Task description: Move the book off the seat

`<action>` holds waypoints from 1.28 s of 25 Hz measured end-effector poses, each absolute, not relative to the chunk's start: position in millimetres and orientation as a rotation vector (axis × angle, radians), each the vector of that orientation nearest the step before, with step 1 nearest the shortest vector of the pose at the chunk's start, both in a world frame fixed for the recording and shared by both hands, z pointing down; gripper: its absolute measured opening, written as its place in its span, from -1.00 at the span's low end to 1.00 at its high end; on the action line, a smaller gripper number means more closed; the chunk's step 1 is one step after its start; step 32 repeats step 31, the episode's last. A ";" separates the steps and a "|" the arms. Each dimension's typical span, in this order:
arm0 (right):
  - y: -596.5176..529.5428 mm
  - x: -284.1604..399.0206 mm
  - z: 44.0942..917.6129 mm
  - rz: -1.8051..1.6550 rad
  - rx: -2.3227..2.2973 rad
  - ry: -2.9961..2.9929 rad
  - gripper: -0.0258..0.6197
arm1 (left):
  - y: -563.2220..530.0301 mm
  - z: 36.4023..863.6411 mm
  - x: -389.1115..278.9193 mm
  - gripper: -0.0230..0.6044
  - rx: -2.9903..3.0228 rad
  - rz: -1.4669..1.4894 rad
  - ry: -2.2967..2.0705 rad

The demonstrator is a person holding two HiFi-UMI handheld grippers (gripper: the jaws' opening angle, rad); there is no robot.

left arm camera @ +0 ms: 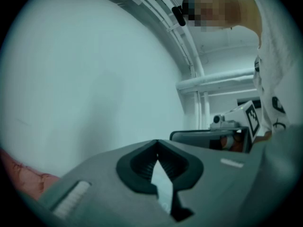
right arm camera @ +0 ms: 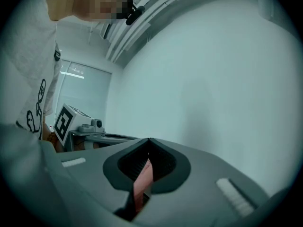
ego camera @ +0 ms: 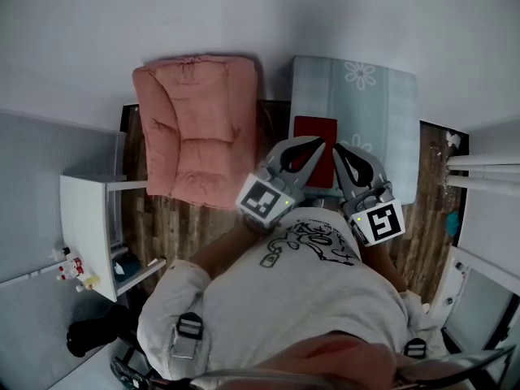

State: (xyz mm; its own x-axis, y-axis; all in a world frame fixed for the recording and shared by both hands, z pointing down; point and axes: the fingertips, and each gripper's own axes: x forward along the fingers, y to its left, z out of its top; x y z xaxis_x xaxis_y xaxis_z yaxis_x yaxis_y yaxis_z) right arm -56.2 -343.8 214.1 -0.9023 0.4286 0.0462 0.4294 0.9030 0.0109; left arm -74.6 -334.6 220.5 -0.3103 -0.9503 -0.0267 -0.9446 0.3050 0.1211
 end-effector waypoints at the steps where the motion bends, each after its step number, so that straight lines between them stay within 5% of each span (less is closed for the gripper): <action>1: -343.3 -55.8 211.1 -0.032 -0.678 -3.029 -0.90 | -334.4 216.7 -74.1 -0.92 1.816 -0.183 -2.502; 32: -343.5 -63.5 205.9 0.000 -0.631 -3.047 -0.90 | -327.6 220.1 -81.5 -0.92 1.762 -0.207 -2.516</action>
